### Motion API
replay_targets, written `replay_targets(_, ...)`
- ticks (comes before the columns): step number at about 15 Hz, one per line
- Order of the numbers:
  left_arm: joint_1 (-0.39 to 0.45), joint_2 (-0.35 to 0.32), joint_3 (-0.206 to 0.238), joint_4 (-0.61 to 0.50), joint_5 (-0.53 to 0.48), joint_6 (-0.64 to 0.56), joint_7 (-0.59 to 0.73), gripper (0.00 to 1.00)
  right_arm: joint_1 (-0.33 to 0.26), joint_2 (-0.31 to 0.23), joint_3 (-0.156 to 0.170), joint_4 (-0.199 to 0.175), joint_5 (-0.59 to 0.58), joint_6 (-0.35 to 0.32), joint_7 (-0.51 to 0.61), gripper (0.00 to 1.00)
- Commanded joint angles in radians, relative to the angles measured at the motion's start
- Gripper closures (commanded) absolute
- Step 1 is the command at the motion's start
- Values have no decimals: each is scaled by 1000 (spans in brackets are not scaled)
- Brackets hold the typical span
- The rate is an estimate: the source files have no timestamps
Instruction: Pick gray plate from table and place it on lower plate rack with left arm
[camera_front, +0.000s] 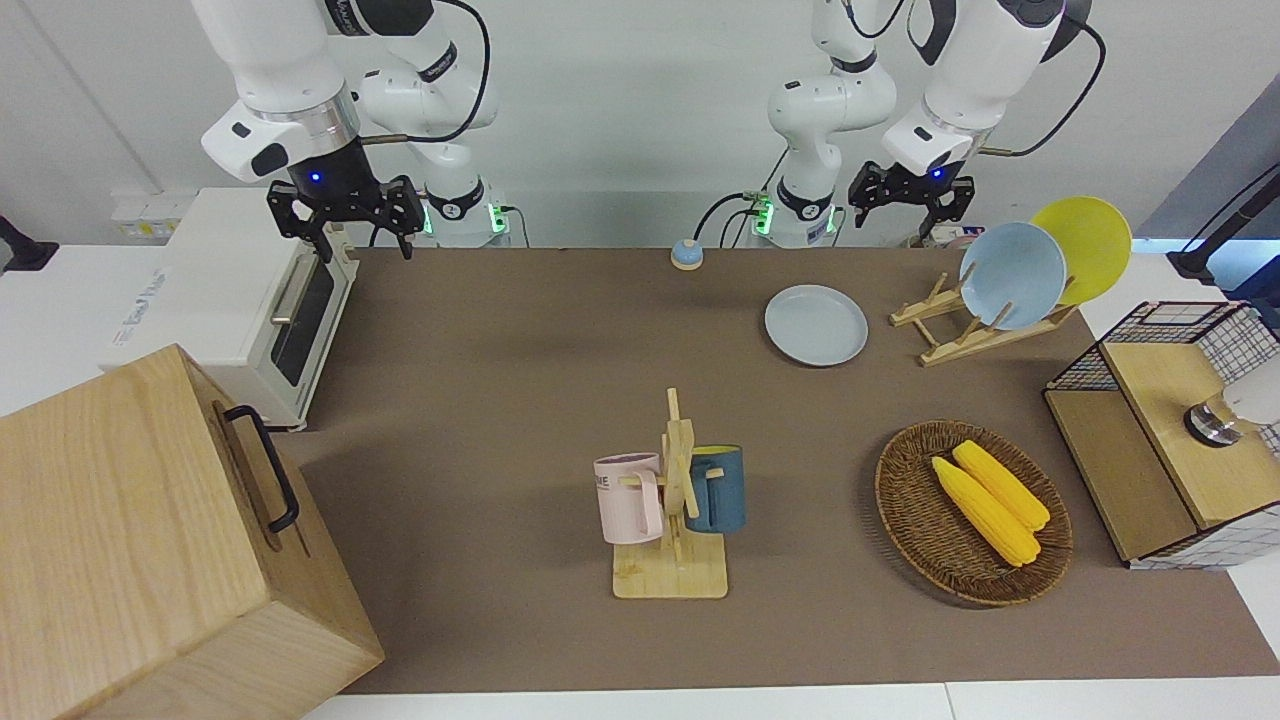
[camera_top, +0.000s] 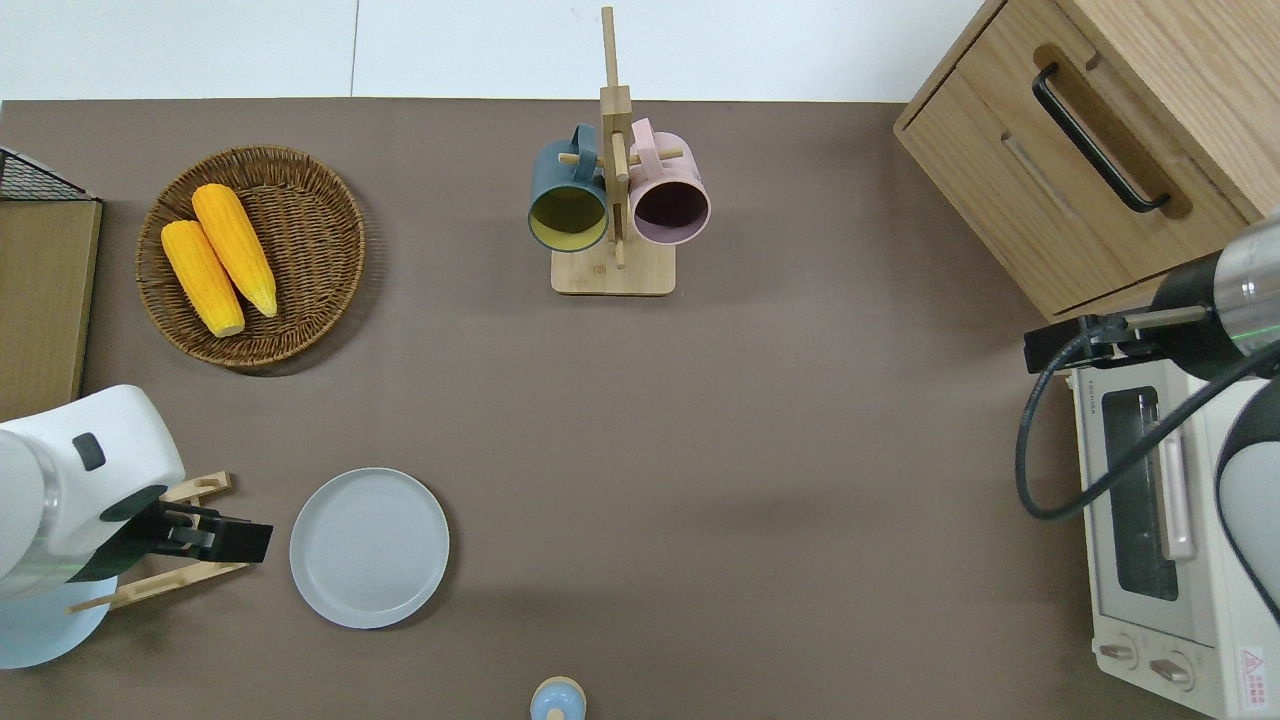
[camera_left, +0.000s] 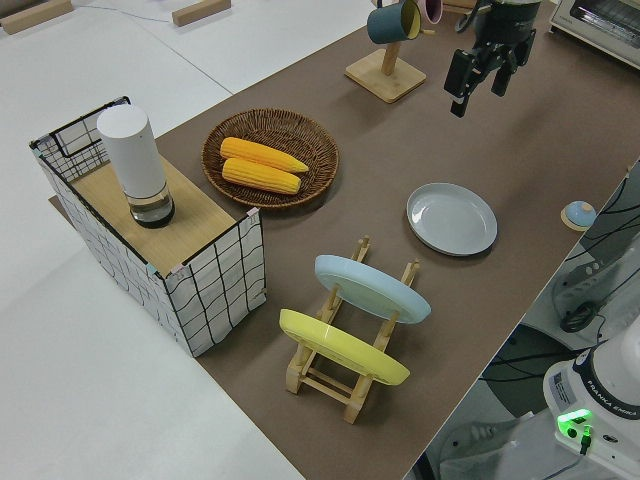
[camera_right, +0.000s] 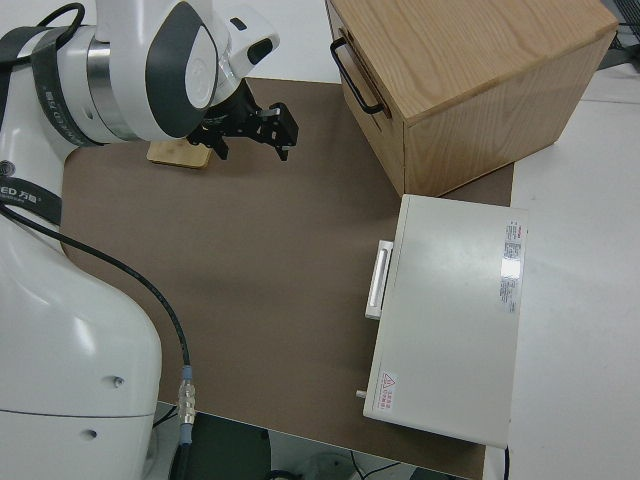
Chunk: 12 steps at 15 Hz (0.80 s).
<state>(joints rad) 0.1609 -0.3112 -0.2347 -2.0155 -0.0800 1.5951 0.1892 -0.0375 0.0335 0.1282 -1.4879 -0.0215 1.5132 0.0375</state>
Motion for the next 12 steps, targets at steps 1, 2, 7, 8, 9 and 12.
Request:
replay_targets(1, -17, -19, -20, -77, 20, 61, -56, 0, -22, 9, 21, 20, -3, -16, 13, 17)
replay_targets(2, -26, -20, -23, -100, 20, 87, -65, 0, -22, 9, 21, 21, -3, -16, 13, 17)
replay_targets(7, -24, -26, -23, -219, 11, 213, -68, 0, -22, 9, 21, 21, -3, -16, 13, 17)
replay_targets(8, -24, -26, -23, -250, 11, 248, -68, 0, -22, 9, 21, 21, -3, -16, 13, 17)
replay_targets(9, -24, -26, -23, -276, 11, 279, -68, 0, -21, 9, 21, 21, -3, -16, 13, 17)
replay_targets(12, -26, -25, -23, -345, 11, 370, -68, 0, -22, 9, 21, 20, -3, -16, 13, 17)
